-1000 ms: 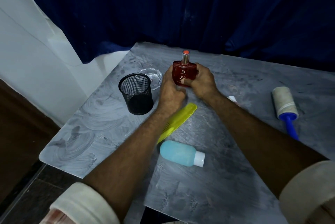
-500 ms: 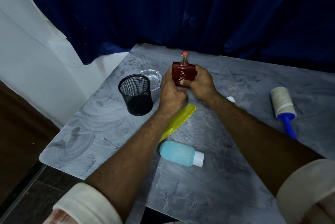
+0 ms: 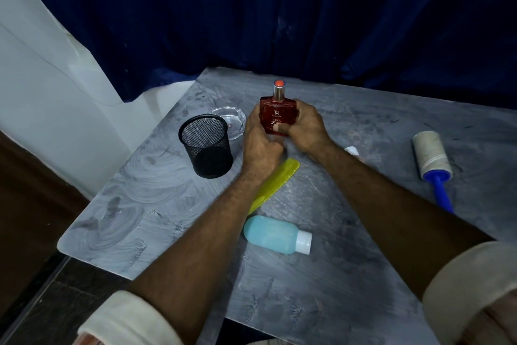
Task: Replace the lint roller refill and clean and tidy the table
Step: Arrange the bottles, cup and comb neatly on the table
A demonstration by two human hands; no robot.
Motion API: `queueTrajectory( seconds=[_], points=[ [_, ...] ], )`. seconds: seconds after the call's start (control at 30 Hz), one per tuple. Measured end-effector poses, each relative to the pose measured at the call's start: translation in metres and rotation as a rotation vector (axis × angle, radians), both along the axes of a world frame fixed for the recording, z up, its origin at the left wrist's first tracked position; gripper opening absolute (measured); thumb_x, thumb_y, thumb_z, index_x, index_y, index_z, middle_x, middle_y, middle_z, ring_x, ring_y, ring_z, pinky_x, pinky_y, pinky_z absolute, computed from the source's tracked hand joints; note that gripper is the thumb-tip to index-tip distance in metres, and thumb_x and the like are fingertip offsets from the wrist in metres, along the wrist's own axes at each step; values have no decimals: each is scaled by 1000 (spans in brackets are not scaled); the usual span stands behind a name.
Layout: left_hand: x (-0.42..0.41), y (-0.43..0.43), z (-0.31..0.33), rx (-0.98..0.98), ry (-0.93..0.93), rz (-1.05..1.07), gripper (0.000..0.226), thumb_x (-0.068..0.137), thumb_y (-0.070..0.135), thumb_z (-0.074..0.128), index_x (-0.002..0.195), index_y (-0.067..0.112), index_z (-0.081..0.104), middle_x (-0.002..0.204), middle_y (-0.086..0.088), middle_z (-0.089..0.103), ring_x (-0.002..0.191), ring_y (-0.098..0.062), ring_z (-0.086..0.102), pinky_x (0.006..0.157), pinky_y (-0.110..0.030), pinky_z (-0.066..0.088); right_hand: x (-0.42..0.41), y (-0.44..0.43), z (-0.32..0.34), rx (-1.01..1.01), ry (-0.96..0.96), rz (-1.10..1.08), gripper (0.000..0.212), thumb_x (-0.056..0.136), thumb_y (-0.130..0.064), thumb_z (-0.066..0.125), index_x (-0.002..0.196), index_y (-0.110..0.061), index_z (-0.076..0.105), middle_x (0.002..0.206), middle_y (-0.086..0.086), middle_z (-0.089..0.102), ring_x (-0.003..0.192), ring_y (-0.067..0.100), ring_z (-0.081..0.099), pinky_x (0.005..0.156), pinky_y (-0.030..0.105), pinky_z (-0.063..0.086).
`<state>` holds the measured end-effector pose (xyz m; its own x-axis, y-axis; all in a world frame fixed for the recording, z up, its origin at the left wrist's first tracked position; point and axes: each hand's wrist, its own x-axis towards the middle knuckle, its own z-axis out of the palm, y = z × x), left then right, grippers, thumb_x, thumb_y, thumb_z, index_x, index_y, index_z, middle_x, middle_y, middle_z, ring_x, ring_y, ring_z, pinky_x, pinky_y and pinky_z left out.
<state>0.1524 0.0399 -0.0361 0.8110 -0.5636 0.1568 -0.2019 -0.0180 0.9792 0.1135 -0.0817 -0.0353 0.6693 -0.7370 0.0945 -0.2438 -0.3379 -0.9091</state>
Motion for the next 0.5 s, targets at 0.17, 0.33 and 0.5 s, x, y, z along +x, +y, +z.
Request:
queueTrajectory(
  seconds=[0.17,0.33,0.5],
  points=[
    [-3,5,2,14,-2,13,70,64,1,52,129,29,52,131,-19,65,121,-36,65,106,-56,52,-2,1,0,5,21,5,58,71,-12,90,124,-20,68,109,-4,77,104,12,73,100,41,58],
    [-5,8,5,13,-9,30,66,65,4,53,128,25,55,128,-19,67,118,-35,66,104,-56,53,-2,2,2,13,28,8,59,70,-13,91,123,-21,68,109,-5,77,103,11,73,100,40,58],
    [-5,9,4,36,-9,26,67,67,1,54,133,15,56,129,-18,67,120,-35,66,104,-56,53,-1,3,2,18,37,33,59,71,-14,91,124,-20,68,109,-6,77,104,10,72,101,40,57]
  ],
)
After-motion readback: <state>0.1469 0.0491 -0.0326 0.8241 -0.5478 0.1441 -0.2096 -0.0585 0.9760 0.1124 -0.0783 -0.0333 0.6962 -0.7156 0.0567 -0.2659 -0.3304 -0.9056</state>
